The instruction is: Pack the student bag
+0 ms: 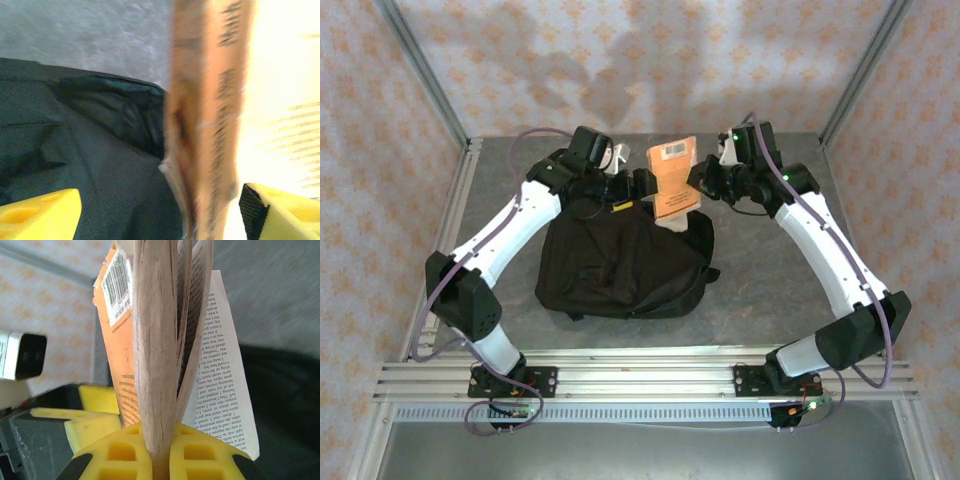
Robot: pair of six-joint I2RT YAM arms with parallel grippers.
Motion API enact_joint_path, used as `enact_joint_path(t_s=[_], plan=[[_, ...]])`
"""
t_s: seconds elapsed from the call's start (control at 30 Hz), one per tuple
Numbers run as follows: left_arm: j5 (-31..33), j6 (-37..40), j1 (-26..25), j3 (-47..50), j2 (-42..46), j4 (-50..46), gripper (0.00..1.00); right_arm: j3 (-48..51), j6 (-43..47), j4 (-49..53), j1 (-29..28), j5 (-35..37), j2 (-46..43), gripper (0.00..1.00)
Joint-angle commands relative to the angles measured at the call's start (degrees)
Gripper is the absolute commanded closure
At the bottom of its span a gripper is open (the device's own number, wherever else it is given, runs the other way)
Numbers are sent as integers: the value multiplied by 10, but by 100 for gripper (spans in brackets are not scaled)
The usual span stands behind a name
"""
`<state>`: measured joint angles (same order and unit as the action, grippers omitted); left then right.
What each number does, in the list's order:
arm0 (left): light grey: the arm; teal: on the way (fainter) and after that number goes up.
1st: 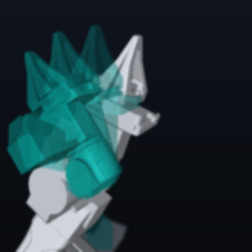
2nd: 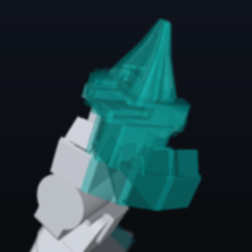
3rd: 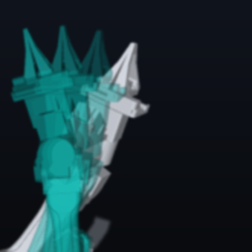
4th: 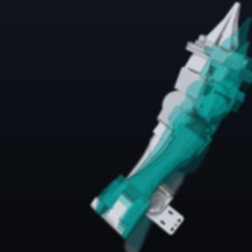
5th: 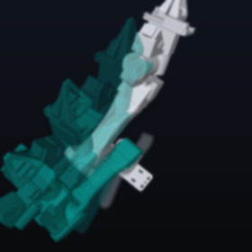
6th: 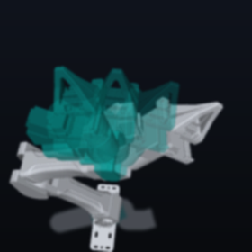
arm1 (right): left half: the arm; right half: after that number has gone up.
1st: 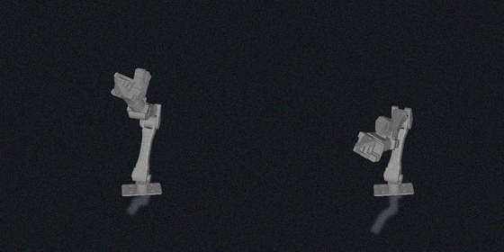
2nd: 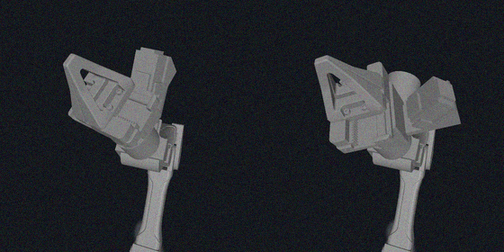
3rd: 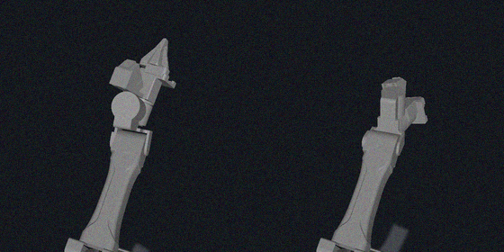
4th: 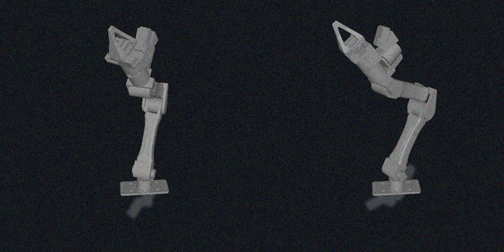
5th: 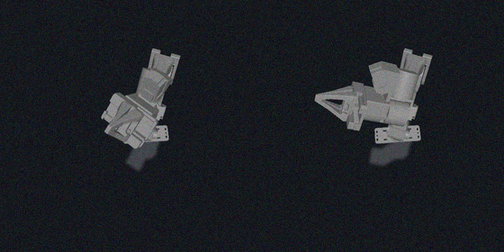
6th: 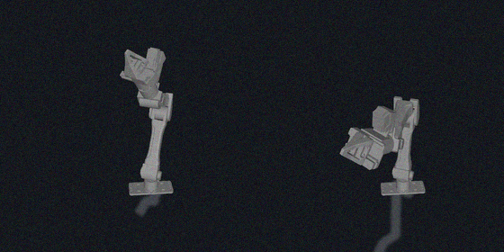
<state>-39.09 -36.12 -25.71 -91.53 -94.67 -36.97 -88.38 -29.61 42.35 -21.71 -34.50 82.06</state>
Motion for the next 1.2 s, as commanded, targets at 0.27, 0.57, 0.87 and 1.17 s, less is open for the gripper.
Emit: enact_joint_path(t_s=[0.27, 0.57, 0.87, 1.17], plan=[[-130, -41, 6, 80, 85, 145, 20, 136, -110, -191, 0, -186, -120, 100], [-165, -175, 5, 161, 112, 323, 34, 217, -194, -307, 0, -202, -170, 100], [-174, -255, 3, 197, 131, 440, 90, 216, -131, -216, 0, -150, -184, 71], [-133, -268, 1, 202, 147, 434, 100, 214, -108, -147, 0, -64, -205, 15]])
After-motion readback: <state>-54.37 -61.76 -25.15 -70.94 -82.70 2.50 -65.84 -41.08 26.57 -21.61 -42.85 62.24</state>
